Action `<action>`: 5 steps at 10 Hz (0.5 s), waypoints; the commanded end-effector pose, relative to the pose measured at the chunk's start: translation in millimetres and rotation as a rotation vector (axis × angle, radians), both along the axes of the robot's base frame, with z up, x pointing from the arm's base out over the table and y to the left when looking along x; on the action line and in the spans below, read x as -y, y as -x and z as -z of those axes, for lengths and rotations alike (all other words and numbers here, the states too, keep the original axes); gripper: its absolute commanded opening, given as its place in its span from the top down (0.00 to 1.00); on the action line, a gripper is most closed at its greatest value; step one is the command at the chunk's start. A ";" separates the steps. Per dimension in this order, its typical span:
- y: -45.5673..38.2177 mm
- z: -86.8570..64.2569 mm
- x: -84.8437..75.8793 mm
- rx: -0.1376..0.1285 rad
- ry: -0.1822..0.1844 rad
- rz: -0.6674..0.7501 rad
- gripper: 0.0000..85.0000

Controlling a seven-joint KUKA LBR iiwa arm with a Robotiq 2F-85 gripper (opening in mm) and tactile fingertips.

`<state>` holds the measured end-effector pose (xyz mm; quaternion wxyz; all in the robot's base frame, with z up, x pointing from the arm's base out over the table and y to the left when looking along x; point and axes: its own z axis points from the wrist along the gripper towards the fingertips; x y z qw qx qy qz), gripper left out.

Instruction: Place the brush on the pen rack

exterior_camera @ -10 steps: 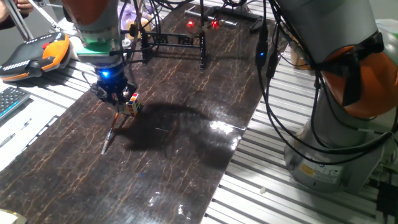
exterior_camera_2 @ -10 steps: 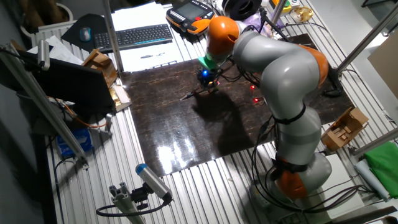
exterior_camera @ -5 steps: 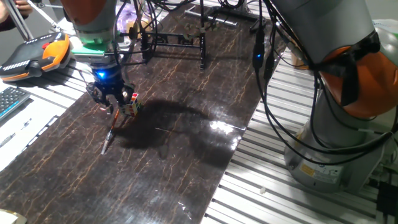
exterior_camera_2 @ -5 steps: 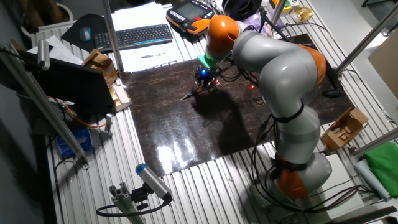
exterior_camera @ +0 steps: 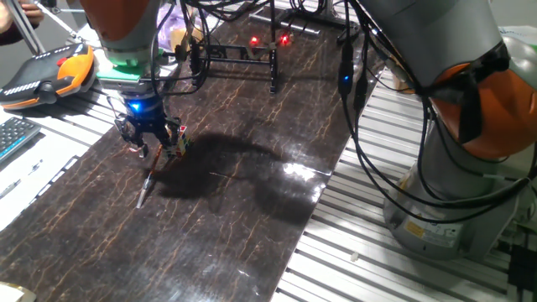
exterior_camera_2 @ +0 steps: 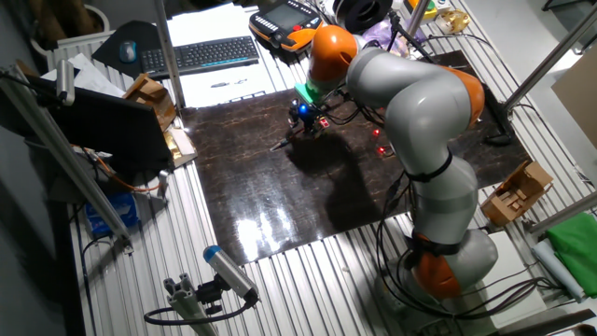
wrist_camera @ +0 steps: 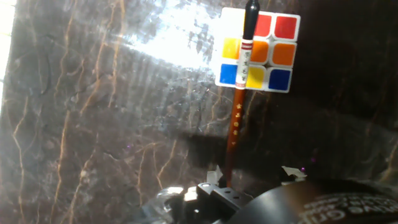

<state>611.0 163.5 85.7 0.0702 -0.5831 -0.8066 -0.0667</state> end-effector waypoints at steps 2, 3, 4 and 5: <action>-2.3 4.8 2.0 0.000 0.001 0.000 0.43; -4.0 8.7 2.7 -0.001 -0.004 0.006 0.43; -5.3 12.2 3.0 -0.003 -0.004 0.014 0.43; -6.0 14.6 3.4 -0.004 -0.003 0.023 0.44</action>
